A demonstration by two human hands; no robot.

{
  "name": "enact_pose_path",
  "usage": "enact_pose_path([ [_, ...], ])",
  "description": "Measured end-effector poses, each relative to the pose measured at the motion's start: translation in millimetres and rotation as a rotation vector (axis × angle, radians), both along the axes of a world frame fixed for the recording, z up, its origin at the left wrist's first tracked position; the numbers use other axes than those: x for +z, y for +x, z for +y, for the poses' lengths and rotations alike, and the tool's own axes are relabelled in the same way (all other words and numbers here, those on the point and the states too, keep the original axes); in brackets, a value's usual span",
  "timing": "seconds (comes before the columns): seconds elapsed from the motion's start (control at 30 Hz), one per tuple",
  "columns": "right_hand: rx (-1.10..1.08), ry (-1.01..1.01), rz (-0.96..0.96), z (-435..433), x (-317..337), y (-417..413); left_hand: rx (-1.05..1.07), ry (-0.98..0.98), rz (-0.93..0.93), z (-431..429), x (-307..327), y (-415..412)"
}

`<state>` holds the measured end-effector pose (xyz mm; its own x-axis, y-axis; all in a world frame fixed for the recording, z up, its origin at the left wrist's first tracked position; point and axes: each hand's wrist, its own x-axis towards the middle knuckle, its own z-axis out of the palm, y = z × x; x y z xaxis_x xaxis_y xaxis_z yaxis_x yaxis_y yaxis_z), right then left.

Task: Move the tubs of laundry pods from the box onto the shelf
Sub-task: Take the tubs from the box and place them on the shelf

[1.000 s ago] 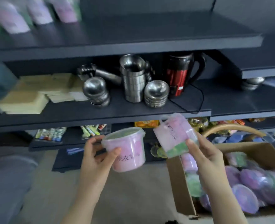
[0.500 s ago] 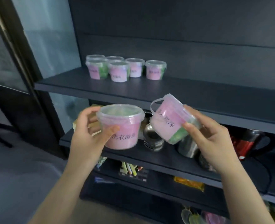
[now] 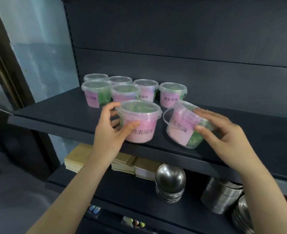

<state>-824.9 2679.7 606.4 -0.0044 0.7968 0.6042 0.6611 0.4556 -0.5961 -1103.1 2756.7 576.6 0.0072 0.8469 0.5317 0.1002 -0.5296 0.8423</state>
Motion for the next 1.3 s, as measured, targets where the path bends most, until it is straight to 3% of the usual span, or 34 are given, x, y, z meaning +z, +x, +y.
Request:
enact_pose_path([
  [0.17, -0.017, -0.09, -0.049, 20.3, 4.5, 11.6, -0.147, 0.027, 0.144, 41.7, 1.4, 9.1],
  [0.23, -0.07, -0.113, -0.008, 23.8, 0.7, 12.2, -0.132, 0.059, 0.322, 53.3, 0.1, 9.8],
  [0.33, -0.21, -0.111, 0.046, 24.6, -9.5, 4.6, 0.095, 0.304, 0.674, 60.6, -3.2, 3.1],
  [0.4, -0.319, -0.062, 0.074, 25.8, -16.8, -3.1, 0.218, 0.536, 0.771, 64.5, 0.0, -2.1],
  [0.53, -0.379, -0.03, 0.162, 33.0, -16.5, -7.2, 0.144, 0.833, 0.877, 82.5, 13.5, -0.1],
  [0.83, -0.315, -0.259, 0.068, 60.9, 0.9, 31.4, 0.084, 0.848, 1.05, 119.6, 36.1, 30.4],
  [1.07, -0.312, -0.278, -0.007, 92.6, 12.2, 41.8, 0.187, 0.954, 1.159, 148.0, 41.1, 46.7],
  [1.3, -0.349, -0.166, -0.03, 100.7, 8.7, 40.0, 0.109, 0.817, 1.085, 149.5, 33.3, 41.1],
])
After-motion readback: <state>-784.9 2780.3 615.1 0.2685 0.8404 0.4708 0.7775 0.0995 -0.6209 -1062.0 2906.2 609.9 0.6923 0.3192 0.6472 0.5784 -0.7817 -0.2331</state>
